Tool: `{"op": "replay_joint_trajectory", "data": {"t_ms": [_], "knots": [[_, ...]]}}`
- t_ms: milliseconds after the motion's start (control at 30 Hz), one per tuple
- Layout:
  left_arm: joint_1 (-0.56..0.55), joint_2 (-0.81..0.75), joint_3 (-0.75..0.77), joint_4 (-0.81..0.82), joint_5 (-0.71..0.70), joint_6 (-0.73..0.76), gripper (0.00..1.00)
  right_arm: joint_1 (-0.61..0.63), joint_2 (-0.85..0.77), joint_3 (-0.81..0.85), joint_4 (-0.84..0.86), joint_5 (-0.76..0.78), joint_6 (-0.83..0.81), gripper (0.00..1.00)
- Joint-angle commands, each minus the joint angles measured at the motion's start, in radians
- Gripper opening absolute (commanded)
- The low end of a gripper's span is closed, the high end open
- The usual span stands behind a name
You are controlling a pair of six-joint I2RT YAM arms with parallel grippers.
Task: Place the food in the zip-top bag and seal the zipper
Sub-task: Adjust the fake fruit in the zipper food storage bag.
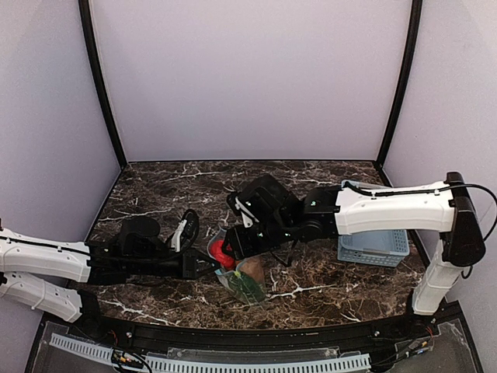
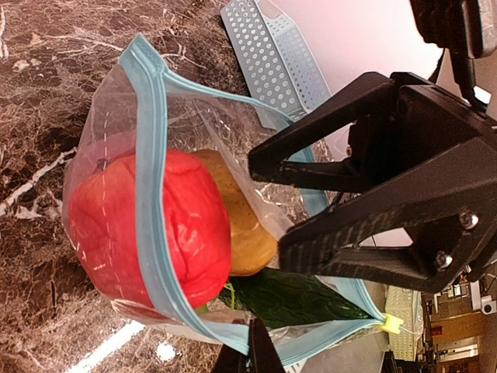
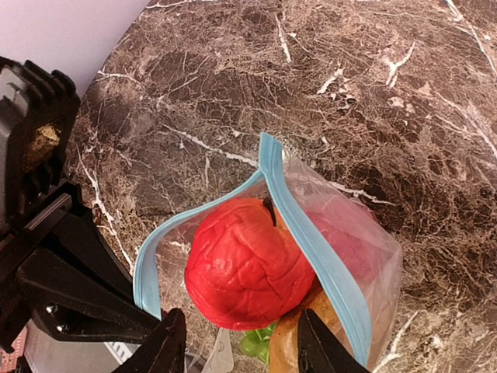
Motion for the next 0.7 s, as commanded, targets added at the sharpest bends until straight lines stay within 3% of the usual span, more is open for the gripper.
{"op": "replay_joint_trajectory", "data": {"t_ms": [0,400,667], "knots": [[0.006,-0.011,-0.012,-0.015,-0.006,-0.001,0.01,0.014,0.053,0.050,0.029,-0.015,-0.027,0.47],[0.006,-0.006,0.000,-0.015,-0.004,0.002,0.01,0.014,0.178,0.065,-0.042,0.094,-0.010,0.34],[0.006,-0.014,0.005,-0.029,-0.010,0.000,0.01,0.013,0.179,0.085,-0.069,0.107,-0.023,0.33]]}}
